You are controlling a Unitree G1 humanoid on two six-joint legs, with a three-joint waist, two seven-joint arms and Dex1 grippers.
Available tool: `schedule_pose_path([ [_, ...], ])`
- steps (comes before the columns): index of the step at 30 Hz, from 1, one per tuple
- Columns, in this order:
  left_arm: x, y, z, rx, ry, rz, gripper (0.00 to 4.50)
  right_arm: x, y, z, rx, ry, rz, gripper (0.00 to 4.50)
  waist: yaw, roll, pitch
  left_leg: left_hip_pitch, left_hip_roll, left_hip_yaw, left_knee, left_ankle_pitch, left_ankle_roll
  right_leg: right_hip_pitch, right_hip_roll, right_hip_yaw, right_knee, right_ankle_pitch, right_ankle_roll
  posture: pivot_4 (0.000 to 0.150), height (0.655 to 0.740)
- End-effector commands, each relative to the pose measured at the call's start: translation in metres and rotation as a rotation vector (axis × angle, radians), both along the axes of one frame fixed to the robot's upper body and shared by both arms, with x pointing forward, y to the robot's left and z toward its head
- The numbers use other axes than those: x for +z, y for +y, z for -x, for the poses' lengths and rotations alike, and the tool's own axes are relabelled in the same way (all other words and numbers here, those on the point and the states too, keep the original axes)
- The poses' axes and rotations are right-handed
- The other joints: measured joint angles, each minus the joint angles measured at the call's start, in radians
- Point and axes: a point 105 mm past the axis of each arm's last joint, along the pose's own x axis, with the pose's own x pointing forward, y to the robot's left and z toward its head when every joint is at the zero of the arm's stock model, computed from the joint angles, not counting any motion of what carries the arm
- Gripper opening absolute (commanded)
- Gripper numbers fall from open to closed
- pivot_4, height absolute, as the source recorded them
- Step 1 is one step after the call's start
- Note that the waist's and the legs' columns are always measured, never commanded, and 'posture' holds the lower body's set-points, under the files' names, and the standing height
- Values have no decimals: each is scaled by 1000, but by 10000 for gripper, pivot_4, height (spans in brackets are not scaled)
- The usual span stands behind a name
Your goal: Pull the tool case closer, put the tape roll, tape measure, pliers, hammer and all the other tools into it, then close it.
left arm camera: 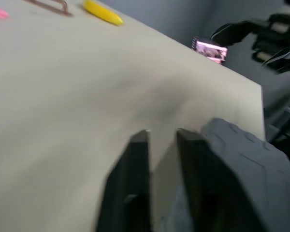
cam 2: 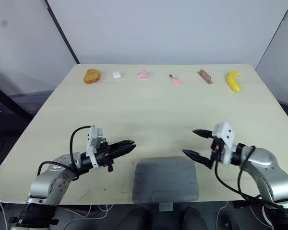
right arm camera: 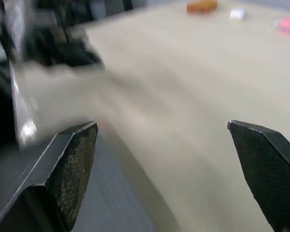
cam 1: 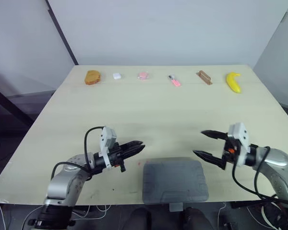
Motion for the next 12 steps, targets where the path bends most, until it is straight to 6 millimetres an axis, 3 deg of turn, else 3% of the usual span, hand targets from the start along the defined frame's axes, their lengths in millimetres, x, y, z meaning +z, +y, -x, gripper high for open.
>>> schedule_pose_path([
  [1,3,27,2,56,-3,-19,29460,8,-34,7,-18,-78,32,45000,-2,0,0,0,0,0,0,0,0,0,0,0,0,0,0,1500,7400],
  [4,-3,54,14,108,43,-59,43089,-1,-71,25,-70,-37,62,45000,0,0,0,0,3,0,0,0,0,0,0,0,0,0,0,1500,7400],
  [9,-15,94,31,222,103,-156,44148,-4,-115,50,-164,10,105,45000,1,0,0,3,3,1,-1,0,0,3,-1,0,0,0,0,1500,7400],
  [12,-21,109,33,285,135,-161,44148,0,-125,56,-207,17,106,45000,1,0,0,6,3,0,-1,0,0,5,-1,0,-1,0,0,1500,7400],
])
